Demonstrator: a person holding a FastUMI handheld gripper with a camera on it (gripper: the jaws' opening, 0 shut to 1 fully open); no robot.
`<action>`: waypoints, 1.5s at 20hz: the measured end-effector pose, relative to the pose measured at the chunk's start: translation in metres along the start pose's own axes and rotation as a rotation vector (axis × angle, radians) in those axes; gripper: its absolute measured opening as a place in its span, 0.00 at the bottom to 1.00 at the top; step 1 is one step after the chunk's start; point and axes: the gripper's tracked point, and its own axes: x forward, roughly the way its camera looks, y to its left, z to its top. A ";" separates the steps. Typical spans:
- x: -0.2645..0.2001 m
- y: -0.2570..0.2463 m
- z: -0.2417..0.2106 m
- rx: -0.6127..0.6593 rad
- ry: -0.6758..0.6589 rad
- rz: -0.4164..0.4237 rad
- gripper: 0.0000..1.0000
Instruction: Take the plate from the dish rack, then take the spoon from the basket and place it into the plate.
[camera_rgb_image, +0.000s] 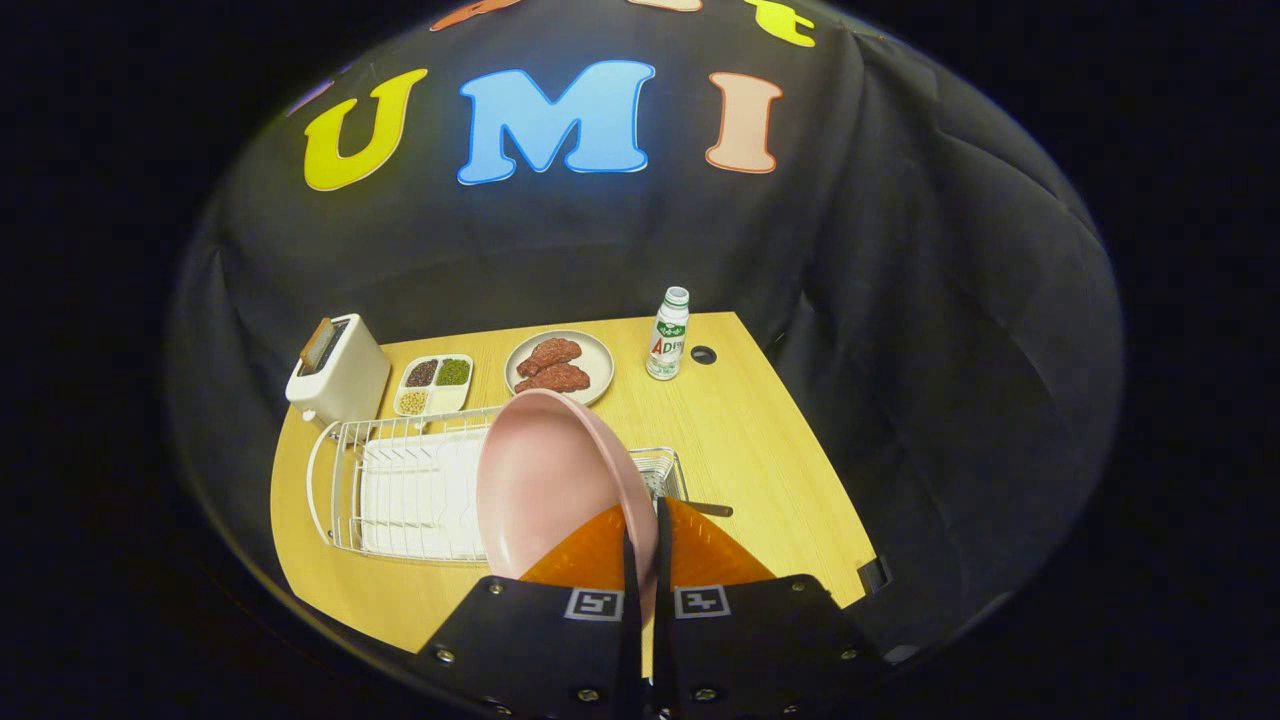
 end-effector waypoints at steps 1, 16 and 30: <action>-0.002 -0.001 -0.007 0.002 -0.003 0.030 0.04; 0.074 0.014 -0.187 0.111 0.269 0.331 0.04; 0.139 0.069 -0.239 0.155 0.402 0.604 0.04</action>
